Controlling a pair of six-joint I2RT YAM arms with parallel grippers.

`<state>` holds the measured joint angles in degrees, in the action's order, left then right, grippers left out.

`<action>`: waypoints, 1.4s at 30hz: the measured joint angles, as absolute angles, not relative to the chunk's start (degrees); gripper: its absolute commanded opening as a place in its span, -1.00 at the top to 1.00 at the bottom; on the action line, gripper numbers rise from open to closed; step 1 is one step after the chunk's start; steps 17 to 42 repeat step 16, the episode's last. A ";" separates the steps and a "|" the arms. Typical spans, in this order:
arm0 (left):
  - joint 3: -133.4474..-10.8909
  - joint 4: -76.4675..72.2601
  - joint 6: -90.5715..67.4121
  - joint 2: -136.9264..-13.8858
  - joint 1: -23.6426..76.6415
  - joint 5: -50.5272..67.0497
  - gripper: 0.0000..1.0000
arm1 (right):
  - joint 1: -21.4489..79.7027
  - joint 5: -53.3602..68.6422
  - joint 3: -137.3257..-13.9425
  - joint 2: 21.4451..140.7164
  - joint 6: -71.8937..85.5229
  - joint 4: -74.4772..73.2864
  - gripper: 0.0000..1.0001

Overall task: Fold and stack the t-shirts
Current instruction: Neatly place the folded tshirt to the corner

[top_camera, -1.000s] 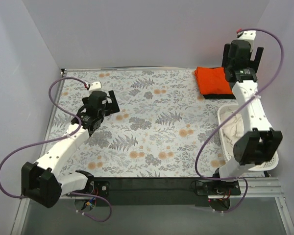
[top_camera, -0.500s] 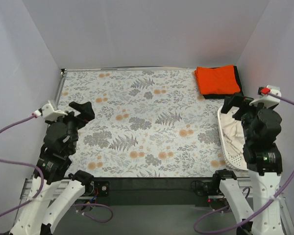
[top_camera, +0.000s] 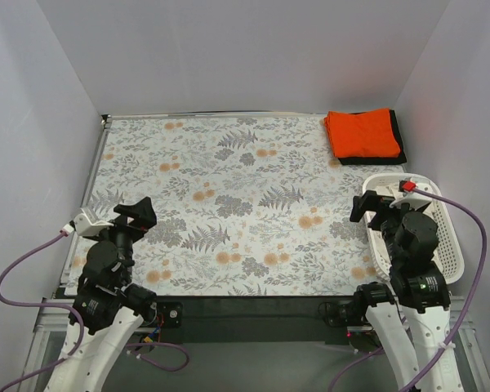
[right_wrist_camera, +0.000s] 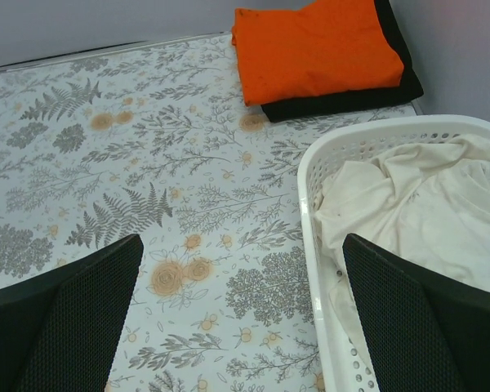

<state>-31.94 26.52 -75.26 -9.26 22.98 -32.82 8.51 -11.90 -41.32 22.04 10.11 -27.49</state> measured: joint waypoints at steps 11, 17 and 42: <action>-28.47 23.03 -73.28 -8.12 22.98 -32.36 -0.82 | 10.70 -14.68 -32.05 13.58 9.39 -22.33 -0.97; -28.47 21.91 -72.36 -8.75 22.98 -32.32 -0.82 | 11.33 -15.00 -31.94 13.32 9.06 -21.02 -0.97; -28.47 21.91 -72.36 -8.75 22.98 -32.32 -0.82 | 11.33 -15.00 -31.94 13.32 9.06 -21.02 -0.97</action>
